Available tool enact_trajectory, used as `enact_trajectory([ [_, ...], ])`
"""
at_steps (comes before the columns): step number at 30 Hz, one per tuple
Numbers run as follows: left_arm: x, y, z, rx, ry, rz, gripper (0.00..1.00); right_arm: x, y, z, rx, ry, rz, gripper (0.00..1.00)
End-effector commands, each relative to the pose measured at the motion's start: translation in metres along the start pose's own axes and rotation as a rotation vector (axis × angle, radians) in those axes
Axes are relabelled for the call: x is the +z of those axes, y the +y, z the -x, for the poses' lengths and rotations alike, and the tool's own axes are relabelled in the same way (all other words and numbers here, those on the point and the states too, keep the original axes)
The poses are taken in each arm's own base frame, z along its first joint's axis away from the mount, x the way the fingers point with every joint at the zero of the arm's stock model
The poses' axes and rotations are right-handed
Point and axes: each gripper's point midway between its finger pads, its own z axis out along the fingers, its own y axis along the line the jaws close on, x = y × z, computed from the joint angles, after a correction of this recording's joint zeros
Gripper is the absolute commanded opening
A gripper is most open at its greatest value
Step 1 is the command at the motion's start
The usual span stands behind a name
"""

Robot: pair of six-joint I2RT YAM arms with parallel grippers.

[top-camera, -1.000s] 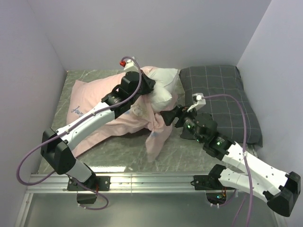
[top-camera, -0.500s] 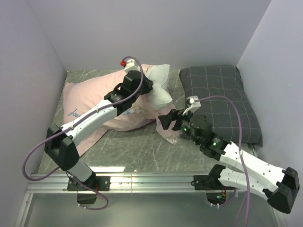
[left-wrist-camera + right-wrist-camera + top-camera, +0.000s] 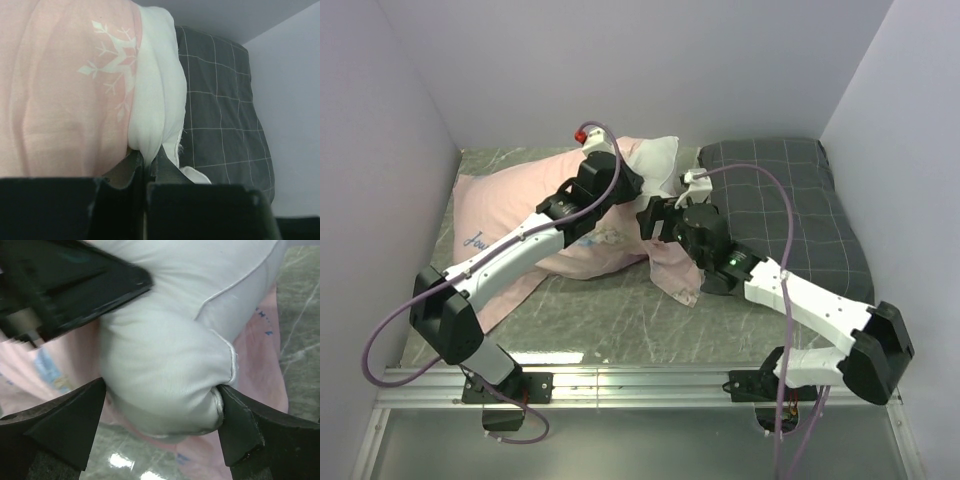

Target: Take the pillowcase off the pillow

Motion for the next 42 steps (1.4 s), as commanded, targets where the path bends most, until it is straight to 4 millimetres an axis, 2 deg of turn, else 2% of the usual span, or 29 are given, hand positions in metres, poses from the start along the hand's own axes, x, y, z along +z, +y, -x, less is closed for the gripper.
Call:
enact_trajectory([
  [1,-0.037,-0.037,0.040,-0.040,-0.090,-0.142,0.00,0.015,0.005,0.023,0.031,-0.043,0.022,0.88],
  [2,-0.042,-0.038,0.043,-0.040,-0.099,-0.150,0.00,0.017,0.005,0.022,0.050,-0.041,0.021,0.76],
  [4,-0.045,-0.038,0.043,-0.035,-0.100,-0.159,0.01,0.022,0.005,0.021,0.081,-0.037,0.042,0.60],
  [5,-0.049,-0.041,0.045,-0.034,-0.103,-0.174,0.00,0.023,0.005,0.021,0.090,-0.032,0.052,0.40],
  [6,-0.050,-0.043,0.043,-0.028,-0.094,-0.186,0.00,0.023,0.007,0.026,0.099,-0.036,0.063,0.29],
  [8,-0.053,-0.048,0.044,-0.006,-0.084,-0.205,0.01,0.024,0.007,0.031,0.102,-0.036,0.067,0.00],
  [9,-0.057,-0.054,0.049,0.006,-0.084,-0.220,0.01,0.023,0.008,0.038,0.103,-0.046,0.066,0.00],
  [11,-0.060,-0.047,0.050,0.050,-0.070,-0.182,0.14,0.020,0.005,0.042,0.102,-0.047,0.045,0.00],
  [12,-0.063,-0.047,0.059,0.057,-0.093,-0.165,0.36,0.018,0.006,0.047,0.105,-0.057,0.046,0.00],
  [15,-0.083,-0.045,0.075,0.091,-0.115,-0.142,0.67,0.015,0.007,0.053,0.104,-0.063,0.049,0.00],
  [16,-0.094,-0.043,0.084,0.102,-0.136,-0.128,0.71,0.016,0.007,0.052,0.103,-0.055,0.047,0.00],
  [18,-0.109,-0.032,0.091,0.125,-0.128,-0.069,0.78,0.017,0.012,0.055,0.101,-0.052,0.057,0.00],
  [19,-0.115,-0.024,0.093,0.134,-0.130,-0.028,0.79,0.017,0.011,0.056,0.098,-0.050,0.054,0.00],
  [20,-0.123,-0.001,0.091,0.158,-0.114,0.070,0.80,0.016,0.013,0.060,0.099,-0.052,0.059,0.00],
  [23,-0.136,0.035,0.086,0.180,-0.108,0.217,0.79,0.015,0.016,0.068,0.097,-0.058,0.060,0.00],
  [24,-0.135,0.056,0.067,0.207,-0.058,0.279,0.79,0.015,0.017,0.070,0.097,-0.058,0.061,0.00],
  [26,-0.137,0.076,0.054,0.207,-0.039,0.334,0.80,0.014,0.020,0.078,0.097,-0.061,0.065,0.00],
  [27,-0.134,0.092,0.038,0.225,-0.005,0.377,0.82,0.014,0.021,0.079,0.098,-0.060,0.064,0.00],
  [33,-0.127,0.131,0.013,0.226,0.015,0.496,0.86,0.014,0.025,0.082,0.089,-0.046,0.074,0.00],
  [37,-0.115,0.150,0.010,0.196,0.016,0.522,0.87,0.013,0.025,0.080,0.079,-0.040,0.073,0.00],
  [40,-0.107,0.170,0.006,0.179,0.033,0.564,0.82,0.013,0.026,0.082,0.079,-0.039,0.076,0.00],
  [41,-0.103,0.171,0.010,0.167,0.018,0.556,0.79,0.013,0.026,0.084,0.079,-0.043,0.077,0.00],
  [42,-0.101,0.174,0.009,0.163,0.018,0.554,0.73,0.011,0.027,0.086,0.078,-0.046,0.082,0.00],
])
